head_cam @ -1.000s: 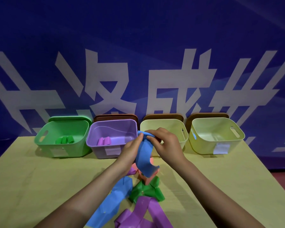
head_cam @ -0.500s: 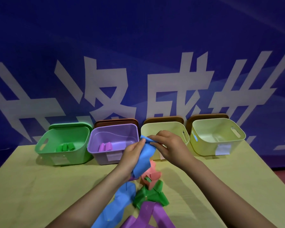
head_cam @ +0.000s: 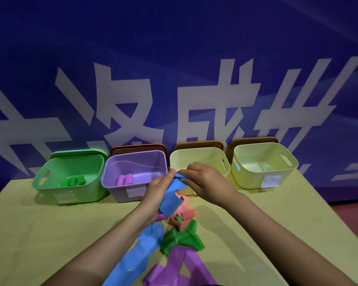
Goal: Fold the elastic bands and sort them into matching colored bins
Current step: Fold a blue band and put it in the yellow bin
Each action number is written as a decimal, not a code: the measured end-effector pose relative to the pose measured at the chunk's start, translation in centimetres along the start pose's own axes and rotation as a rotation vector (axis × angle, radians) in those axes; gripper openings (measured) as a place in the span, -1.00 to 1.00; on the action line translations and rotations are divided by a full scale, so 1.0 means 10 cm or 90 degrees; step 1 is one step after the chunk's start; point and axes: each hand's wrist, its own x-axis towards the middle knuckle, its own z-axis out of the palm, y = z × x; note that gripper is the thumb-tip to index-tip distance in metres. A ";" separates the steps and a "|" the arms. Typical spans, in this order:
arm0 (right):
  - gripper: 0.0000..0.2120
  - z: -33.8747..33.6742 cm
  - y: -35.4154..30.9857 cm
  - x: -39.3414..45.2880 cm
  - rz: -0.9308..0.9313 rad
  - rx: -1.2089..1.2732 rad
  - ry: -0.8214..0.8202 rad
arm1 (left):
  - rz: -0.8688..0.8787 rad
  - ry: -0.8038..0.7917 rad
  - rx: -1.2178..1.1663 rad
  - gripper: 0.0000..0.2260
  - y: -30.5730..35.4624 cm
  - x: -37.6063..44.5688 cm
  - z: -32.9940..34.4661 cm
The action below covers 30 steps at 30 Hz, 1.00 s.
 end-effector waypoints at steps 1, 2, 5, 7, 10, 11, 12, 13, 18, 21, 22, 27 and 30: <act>-0.63 -0.01 0.02 -0.01 0.009 0.028 -0.012 | 0.005 -0.005 0.004 -0.71 -0.01 0.00 0.00; -0.62 -0.02 0.03 -0.03 0.025 0.064 -0.019 | 0.013 -0.006 0.006 -0.72 -0.01 0.01 0.01; -0.63 -0.01 0.01 -0.06 0.156 0.226 -0.015 | 0.047 0.002 0.031 -0.80 0.02 0.03 0.01; -0.70 0.03 -0.06 -0.03 0.298 0.359 0.012 | 0.067 -0.003 0.051 -0.82 0.02 0.06 0.02; -0.84 0.12 -0.11 0.02 0.423 0.514 0.010 | 0.086 -0.004 0.125 -0.83 0.00 0.11 0.02; -0.85 0.15 -0.10 0.02 0.437 0.521 0.017 | 0.093 0.000 0.158 -0.84 -0.03 0.14 0.02; -0.88 0.17 -0.10 0.03 0.446 0.512 0.030 | 0.099 0.005 0.191 -0.84 -0.05 0.16 0.02; -0.89 0.20 -0.10 0.03 0.447 0.492 0.047 | 0.103 0.011 0.214 -0.84 -0.08 0.18 0.02; -0.90 0.30 -0.15 0.02 0.412 0.458 0.126 | 0.128 0.025 0.205 -0.81 -0.12 0.19 0.01; -0.90 0.29 -0.14 0.01 0.409 0.496 0.152 | 0.125 -0.009 0.150 -0.84 -0.08 0.17 0.00; -0.89 0.27 -0.14 0.00 0.406 0.511 0.152 | 0.126 -0.013 0.151 -0.84 -0.07 0.18 0.00; -0.88 0.23 -0.13 -0.01 0.410 0.509 0.143 | 0.159 0.011 0.178 -0.82 -0.05 0.21 0.02; -0.87 0.24 -0.12 -0.03 0.410 0.465 0.154 | 0.169 0.028 0.200 -0.82 -0.05 0.23 0.05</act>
